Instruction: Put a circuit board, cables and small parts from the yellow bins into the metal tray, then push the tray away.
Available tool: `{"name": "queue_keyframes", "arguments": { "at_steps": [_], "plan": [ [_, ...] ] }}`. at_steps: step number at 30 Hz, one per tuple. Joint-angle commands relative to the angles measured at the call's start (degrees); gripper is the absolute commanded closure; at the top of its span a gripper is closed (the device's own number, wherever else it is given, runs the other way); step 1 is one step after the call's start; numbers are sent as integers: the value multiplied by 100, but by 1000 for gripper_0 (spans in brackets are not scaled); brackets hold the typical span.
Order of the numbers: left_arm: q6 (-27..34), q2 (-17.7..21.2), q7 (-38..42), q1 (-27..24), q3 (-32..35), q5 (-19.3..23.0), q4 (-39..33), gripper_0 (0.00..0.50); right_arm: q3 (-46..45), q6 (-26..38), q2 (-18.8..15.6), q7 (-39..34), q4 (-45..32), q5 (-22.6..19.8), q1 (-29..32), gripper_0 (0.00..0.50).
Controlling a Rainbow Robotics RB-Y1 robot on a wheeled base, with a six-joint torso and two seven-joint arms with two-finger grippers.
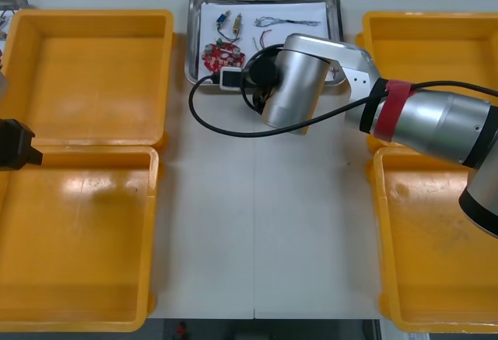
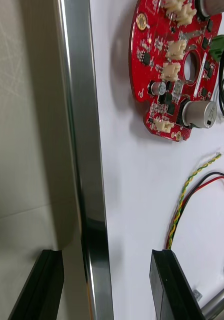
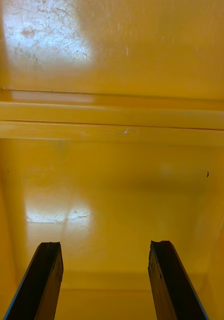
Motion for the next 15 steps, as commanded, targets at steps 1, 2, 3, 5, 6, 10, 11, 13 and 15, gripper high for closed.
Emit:
{"name": "queue_keyframes", "arguments": {
  "at_steps": [1,2,3,5,6,10,11,13,15],
  "plan": [
    [34,32,-447,83,168,40,-106,0,-517,293,109,237,-275,-182,-238,0],
    [34,32,-447,83,168,40,-106,0,-658,460,109,237,-407,-182,-159,0],
    [34,32,-447,83,168,40,-106,0,-728,530,109,245,-486,-182,-124,0],
    [34,32,-447,83,168,40,-106,0,-957,794,109,237,-785,-182,43,0],
    [34,32,-447,83,168,40,-106,0,-1053,961,109,210,-952,-191,131,0],
    [34,32,-447,83,168,40,-106,0,-1370,1558,109,175,-1505,-191,359,0],
    [34,32,-447,83,168,40,-106,0,-1519,1795,109,175,-1716,-191,474,0],
    [34,32,-447,83,168,40,-106,0,-1748,2121,109,175,-2059,-199,641,0],
    [34,32,-447,83,168,40,-106,0,-2046,2639,127,166,-2525,-208,887,0]
  ]
}}
